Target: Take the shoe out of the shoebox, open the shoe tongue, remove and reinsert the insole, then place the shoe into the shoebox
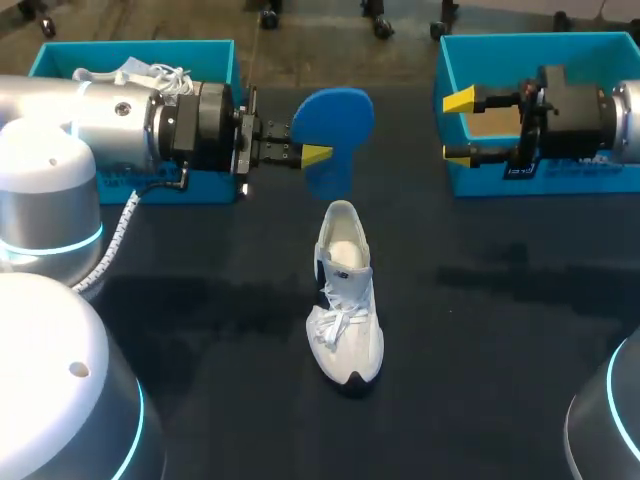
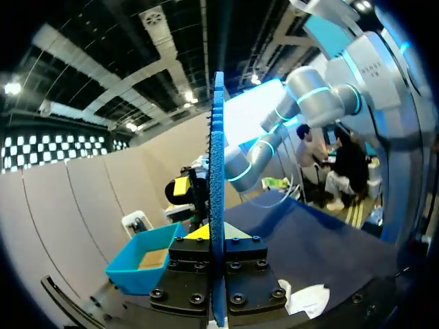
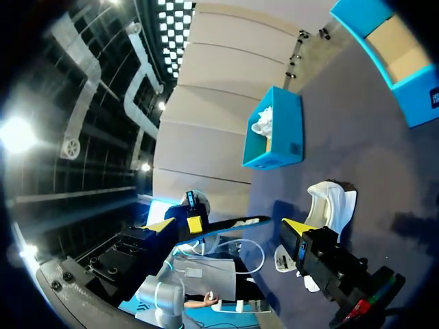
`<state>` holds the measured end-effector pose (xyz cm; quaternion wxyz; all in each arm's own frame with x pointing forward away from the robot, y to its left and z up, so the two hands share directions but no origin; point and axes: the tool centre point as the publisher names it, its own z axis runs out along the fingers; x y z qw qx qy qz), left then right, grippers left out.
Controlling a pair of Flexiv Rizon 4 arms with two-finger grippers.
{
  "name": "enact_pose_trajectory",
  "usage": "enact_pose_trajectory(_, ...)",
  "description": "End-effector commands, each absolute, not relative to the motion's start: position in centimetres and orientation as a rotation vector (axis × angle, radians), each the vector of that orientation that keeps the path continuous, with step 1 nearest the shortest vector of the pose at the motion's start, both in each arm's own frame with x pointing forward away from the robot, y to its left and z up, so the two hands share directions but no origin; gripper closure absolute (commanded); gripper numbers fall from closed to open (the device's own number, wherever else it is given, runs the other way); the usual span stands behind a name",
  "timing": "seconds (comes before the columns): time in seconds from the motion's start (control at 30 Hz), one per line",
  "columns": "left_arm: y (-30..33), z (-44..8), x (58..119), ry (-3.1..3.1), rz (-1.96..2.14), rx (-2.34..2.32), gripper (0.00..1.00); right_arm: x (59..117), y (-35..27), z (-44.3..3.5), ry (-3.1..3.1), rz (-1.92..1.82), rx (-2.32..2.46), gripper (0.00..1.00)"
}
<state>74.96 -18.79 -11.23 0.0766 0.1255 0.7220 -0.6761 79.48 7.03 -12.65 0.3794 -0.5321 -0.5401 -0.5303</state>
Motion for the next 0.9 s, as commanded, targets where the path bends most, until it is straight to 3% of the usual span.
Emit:
enact_pose_trajectory(0.03,-19.1,-11.2,74.7,2.409,-2.500,-0.675,1.00,79.5,7.2,-12.7,-1.379,-1.356,-1.361,0.00)
enact_pose_trajectory(0.6,-19.1,-11.2,74.7,2.409,-2.500,-0.675,1.00,79.5,7.2,-12.7,-1.379,-1.356,-1.361,0.00)
enact_pose_trajectory(0.9,-19.2,-12.3,75.7,2.565,-2.549,-1.481,1.00,79.5,7.2,-12.7,-1.379,-1.356,-1.361,0.00)
